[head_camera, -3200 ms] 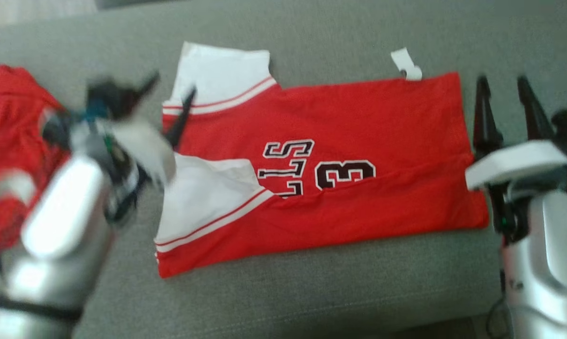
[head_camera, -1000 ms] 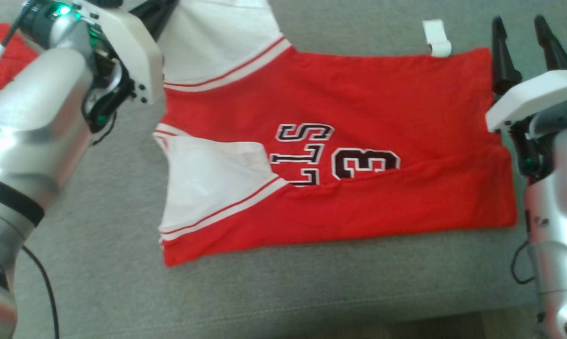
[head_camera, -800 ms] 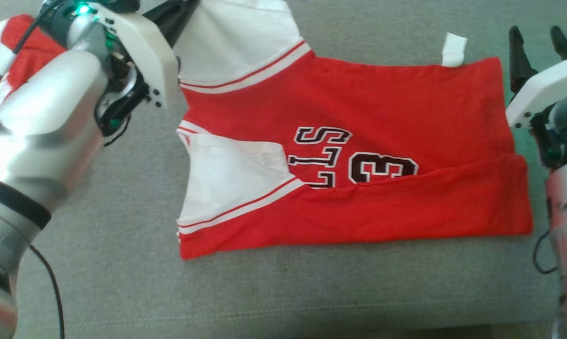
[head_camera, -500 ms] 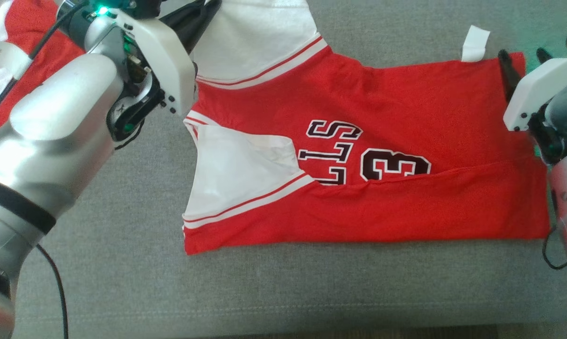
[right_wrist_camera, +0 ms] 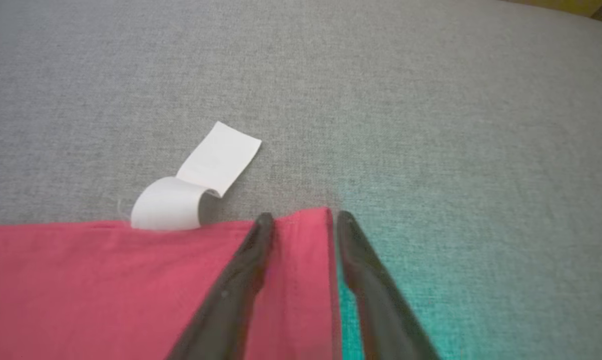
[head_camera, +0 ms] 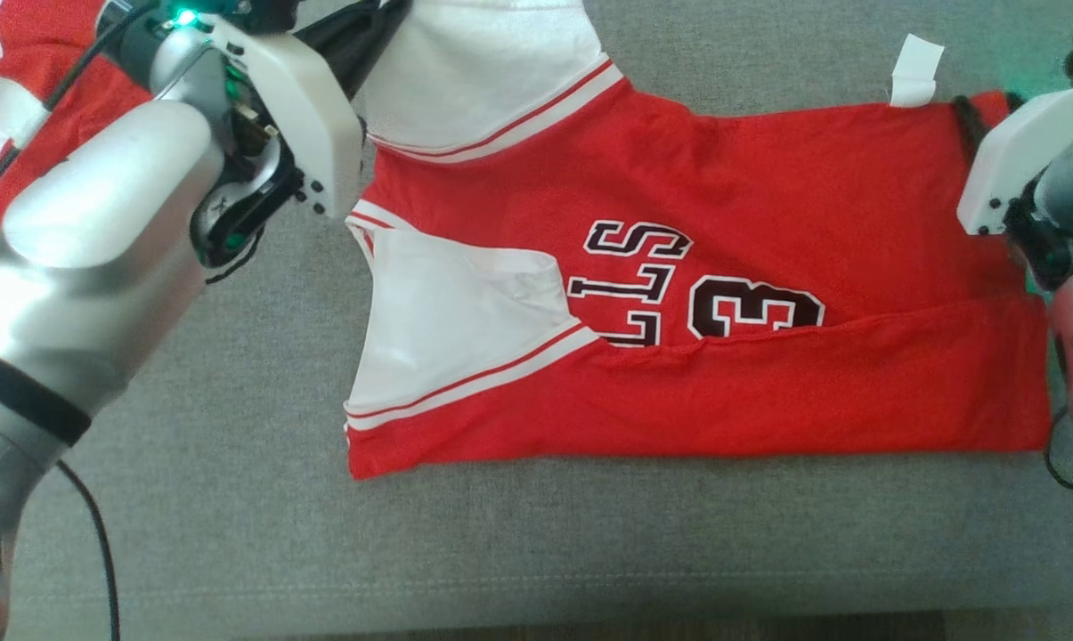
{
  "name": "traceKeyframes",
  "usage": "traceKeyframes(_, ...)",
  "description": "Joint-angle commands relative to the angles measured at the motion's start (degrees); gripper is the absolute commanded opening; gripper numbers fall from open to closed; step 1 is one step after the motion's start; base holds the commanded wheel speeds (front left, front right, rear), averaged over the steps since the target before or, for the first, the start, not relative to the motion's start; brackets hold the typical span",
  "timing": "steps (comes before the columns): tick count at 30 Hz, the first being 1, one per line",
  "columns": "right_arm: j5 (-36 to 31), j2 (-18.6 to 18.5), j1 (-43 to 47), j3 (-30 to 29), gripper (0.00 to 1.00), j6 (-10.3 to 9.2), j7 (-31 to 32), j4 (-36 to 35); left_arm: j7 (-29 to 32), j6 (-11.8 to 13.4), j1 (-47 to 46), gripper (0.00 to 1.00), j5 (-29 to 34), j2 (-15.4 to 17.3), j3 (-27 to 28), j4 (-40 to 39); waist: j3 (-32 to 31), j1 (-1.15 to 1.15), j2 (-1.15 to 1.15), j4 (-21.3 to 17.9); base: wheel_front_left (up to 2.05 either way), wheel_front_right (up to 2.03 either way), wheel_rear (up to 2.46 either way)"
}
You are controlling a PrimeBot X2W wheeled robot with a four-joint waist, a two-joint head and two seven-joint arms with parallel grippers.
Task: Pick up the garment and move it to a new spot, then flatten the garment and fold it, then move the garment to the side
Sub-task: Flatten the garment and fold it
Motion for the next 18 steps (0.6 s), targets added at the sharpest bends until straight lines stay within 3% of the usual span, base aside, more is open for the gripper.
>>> traceKeyframes(1,0.7,-0.3,-0.8,1.3,0.00,0.20,-0.6,-0.6,-0.2,0.6,-2.0,0.00,-0.1,2.4,2.2,-0.6,-0.2,0.00,0.00,-0.1,0.00,0.00,0.00)
traceKeyframes(10,1.9,-1.0,-5.5,0.8,0.00,0.20,-9.4,-0.2,-2.5,1.9,-2.4,0.00,-0.8,3.6,3.9,2.8,-0.4,0.00,0.00,-0.8,0.00,0.00,0.00)
traceKeyframes(18,1.5,-0.7,-11.6,-0.1,0.00,0.20,-16.4,1.1,-5.0,2.1,-6.6,0.00,-0.2,2.8,5.4,8.5,2.1,0.00,0.00,-2.1,0.00,0.00,0.00)
